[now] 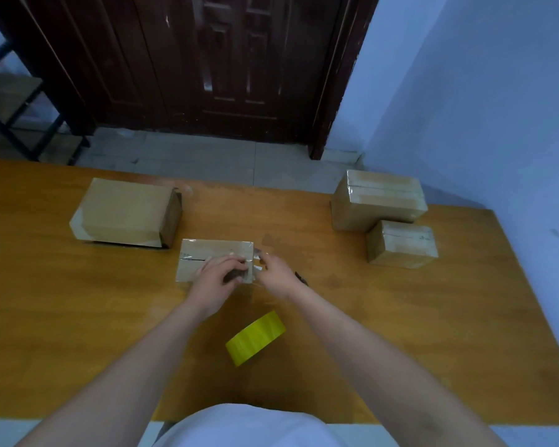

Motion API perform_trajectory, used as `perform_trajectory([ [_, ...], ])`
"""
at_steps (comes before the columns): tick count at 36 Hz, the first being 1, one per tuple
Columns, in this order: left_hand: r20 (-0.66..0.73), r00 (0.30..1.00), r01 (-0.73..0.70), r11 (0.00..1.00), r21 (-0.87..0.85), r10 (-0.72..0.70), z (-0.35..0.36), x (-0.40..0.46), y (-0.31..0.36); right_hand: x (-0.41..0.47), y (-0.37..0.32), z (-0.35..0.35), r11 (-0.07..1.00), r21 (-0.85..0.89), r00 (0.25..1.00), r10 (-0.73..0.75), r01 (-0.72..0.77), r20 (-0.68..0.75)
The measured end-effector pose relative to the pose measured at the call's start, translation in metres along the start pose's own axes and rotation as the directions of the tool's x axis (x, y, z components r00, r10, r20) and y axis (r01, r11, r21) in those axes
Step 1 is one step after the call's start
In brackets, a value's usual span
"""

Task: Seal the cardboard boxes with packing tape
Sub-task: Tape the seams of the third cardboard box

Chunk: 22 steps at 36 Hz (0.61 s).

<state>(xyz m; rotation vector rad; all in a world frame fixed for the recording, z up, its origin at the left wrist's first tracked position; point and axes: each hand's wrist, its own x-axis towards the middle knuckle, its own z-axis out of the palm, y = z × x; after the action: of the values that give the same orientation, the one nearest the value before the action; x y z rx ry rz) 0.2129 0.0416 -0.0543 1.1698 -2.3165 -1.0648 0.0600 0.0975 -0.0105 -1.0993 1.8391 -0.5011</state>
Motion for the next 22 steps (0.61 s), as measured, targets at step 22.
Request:
perform_trajectory([
  [22, -0.008, 1.000, 0.003, 0.999, 0.048, -0.002, -0.001, -0.001, 0.001, 0.010, -0.006, -0.001, 0.978, 0.194, 0.974, 0.028, -0.073, 0.223],
])
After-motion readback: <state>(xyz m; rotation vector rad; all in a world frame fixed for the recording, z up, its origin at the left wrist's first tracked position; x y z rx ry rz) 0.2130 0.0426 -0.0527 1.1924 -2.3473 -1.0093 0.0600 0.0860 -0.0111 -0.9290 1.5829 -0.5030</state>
